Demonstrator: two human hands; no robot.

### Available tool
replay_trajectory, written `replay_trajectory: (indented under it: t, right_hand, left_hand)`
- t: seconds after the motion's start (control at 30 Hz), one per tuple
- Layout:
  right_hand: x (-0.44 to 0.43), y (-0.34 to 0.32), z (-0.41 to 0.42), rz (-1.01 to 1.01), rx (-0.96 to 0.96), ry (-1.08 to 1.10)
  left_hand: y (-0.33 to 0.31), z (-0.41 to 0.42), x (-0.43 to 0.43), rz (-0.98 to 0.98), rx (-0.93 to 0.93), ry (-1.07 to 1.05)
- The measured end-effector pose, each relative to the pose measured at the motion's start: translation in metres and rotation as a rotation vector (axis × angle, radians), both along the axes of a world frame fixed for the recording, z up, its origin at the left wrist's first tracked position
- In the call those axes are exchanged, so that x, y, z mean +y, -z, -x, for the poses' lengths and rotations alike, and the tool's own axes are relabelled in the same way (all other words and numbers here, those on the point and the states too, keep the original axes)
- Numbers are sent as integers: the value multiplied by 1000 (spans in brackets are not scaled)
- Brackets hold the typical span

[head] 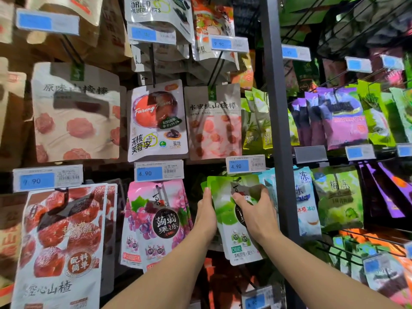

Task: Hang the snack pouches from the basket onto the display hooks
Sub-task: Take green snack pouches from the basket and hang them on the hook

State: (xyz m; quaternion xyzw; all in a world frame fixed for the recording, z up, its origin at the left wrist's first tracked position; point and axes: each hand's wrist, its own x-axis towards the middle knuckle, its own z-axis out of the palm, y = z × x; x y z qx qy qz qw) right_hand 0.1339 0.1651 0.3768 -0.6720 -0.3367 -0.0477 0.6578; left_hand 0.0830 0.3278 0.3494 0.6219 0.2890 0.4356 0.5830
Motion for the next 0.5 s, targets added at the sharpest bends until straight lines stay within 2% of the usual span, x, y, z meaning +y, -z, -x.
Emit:
replay_trajectory:
  t: [0.1,0.23,0.37,0.5]
  right_hand:
    - [0,-3,-3,-6,-1,-12]
    - [3,-7,-5,38,-17,10]
    - [7,-8,-7,23,9,-20]
    - [10,-8,-14,31,5,-49]
  left_hand:
    - [-4,-18,32,0,-19,-88]
    - [-43,-2,17,23,-52,-208]
    - [-57,1,30,112,-129,-239]
    - [-65,3,23,78,-66,-203]
